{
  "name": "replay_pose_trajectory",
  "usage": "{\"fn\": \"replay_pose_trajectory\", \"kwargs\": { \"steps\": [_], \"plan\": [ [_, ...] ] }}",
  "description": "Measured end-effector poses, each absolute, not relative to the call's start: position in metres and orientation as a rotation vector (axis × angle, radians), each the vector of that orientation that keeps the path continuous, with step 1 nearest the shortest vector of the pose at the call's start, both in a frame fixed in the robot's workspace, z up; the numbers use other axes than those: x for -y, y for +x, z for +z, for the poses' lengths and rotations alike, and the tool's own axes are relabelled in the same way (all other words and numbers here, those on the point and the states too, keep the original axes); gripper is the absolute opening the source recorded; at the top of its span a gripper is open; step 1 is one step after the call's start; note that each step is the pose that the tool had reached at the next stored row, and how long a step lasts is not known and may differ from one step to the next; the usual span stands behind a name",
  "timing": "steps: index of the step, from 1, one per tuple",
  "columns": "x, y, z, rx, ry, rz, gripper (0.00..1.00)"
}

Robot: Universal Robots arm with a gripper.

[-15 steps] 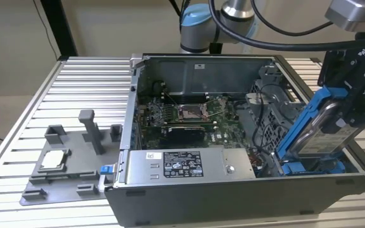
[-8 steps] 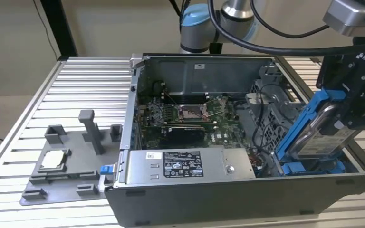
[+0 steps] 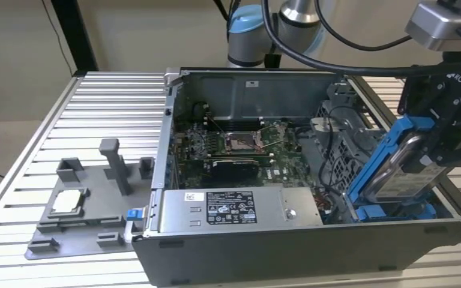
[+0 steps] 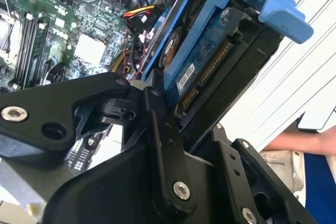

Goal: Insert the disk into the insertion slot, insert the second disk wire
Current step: 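Insert the disk into the insertion slot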

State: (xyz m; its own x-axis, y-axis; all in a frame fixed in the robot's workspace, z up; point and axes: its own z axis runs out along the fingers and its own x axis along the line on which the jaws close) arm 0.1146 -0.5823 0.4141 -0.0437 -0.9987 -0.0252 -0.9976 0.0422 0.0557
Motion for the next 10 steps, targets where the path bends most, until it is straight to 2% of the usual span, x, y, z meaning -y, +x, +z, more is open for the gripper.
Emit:
{"fn": "replay_pose_trajectory", "kwargs": {
  "steps": [10],
  "plan": [
    [0.582, 0.115, 0.403, 2.253, 2.158, -0.090, 0.00]
  ]
}}
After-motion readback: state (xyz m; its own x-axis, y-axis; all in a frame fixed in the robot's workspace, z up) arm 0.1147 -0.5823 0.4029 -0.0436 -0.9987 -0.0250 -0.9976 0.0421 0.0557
